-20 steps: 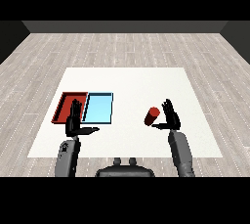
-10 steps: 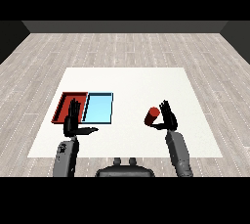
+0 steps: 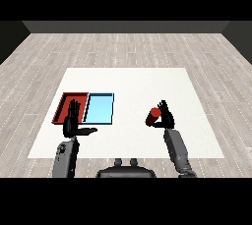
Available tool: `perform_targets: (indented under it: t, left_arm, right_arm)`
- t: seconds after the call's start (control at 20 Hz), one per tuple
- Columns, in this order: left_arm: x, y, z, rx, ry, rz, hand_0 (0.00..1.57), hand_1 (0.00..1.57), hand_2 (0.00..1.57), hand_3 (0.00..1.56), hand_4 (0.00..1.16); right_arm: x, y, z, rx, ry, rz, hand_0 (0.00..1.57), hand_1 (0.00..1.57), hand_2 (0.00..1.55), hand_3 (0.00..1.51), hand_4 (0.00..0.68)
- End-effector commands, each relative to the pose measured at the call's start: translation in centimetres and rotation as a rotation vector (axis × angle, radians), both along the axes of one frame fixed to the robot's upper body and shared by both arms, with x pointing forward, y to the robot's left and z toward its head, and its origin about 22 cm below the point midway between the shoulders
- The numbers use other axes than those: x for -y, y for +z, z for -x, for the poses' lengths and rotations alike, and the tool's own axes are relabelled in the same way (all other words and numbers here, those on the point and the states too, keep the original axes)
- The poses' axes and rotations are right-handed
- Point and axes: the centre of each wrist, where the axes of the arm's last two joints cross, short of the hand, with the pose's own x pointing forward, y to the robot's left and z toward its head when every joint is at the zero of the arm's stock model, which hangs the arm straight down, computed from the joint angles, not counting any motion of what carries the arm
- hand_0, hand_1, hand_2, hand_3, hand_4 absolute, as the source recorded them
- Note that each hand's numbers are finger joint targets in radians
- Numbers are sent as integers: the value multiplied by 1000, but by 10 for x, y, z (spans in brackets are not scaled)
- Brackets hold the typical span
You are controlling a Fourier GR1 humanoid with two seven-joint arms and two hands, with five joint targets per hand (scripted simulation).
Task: Pick the red can and put it in the red box
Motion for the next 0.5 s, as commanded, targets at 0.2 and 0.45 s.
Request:
perform_targets:
  t: [0.2, 0.45]
  left_arm:
    - [-2, 10, -15, 13, 1, 2, 0, 0, 0, 0, 0]
    - [0, -4, 0, 1, 2, 2, 0, 0, 0, 0, 0]
  right_arm:
    - [-9, -4, -1, 6, 18, -6, 0, 0, 0, 0, 0]
    - [-20, -1, -5, -10, 20, 25, 0, 0, 0, 0, 0]
